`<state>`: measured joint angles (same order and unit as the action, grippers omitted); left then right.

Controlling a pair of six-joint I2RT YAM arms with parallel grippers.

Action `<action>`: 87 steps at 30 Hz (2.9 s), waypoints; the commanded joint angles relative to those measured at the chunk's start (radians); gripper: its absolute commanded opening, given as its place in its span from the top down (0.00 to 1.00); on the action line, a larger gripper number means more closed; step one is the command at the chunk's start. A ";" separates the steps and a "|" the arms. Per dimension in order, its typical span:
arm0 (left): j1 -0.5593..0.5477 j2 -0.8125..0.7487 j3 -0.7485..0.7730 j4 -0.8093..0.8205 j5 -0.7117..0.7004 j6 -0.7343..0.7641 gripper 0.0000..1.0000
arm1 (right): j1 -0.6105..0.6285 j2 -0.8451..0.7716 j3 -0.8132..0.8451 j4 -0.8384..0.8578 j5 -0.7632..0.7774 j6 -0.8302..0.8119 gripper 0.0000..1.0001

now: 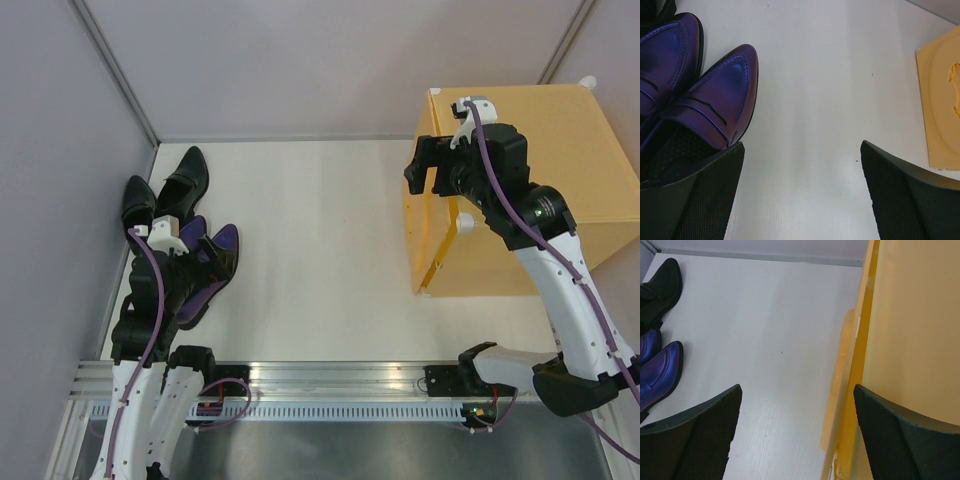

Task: Place and organize the shoes in the shoe cabinet

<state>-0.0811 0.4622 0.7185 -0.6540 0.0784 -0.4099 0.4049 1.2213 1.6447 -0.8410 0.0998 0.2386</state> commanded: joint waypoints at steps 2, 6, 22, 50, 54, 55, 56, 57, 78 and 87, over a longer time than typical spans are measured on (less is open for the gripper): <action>-0.002 0.000 -0.005 0.040 -0.012 0.034 0.00 | 0.017 0.007 0.027 0.000 0.101 -0.019 0.04; -0.002 0.001 -0.004 0.040 -0.015 0.034 0.00 | 0.029 0.030 0.000 0.003 0.080 -0.012 0.04; 0.000 -0.002 -0.005 0.039 -0.006 0.037 0.00 | 0.221 0.102 -0.036 0.222 0.015 0.047 0.04; 0.006 -0.046 -0.011 0.036 -0.014 0.026 0.01 | 0.275 0.323 -0.207 0.698 0.020 -0.094 0.07; 0.009 -0.046 -0.013 0.034 -0.023 0.025 0.00 | 0.276 0.395 -0.181 0.744 0.070 -0.096 0.07; 0.010 -0.046 -0.011 0.034 -0.025 0.026 0.00 | 0.275 0.406 -0.180 0.763 0.081 -0.099 0.07; 0.011 -0.048 -0.013 0.036 -0.023 0.025 0.01 | 0.276 0.411 -0.183 0.778 0.092 -0.101 0.07; 0.011 -0.048 -0.013 0.037 -0.023 0.023 0.00 | 0.276 0.418 -0.190 0.795 0.118 -0.101 0.07; 0.014 -0.033 -0.022 0.030 -0.022 0.006 0.01 | 0.276 0.601 -0.117 0.905 0.236 -0.105 0.07; 0.014 -0.002 -0.024 0.021 -0.042 0.000 0.00 | 0.273 0.604 -0.114 0.884 0.219 -0.087 0.06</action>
<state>-0.0734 0.4431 0.6968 -0.6556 0.0555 -0.4091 0.6777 1.8267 1.4948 0.0151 0.3195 0.1421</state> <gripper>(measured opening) 0.994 0.938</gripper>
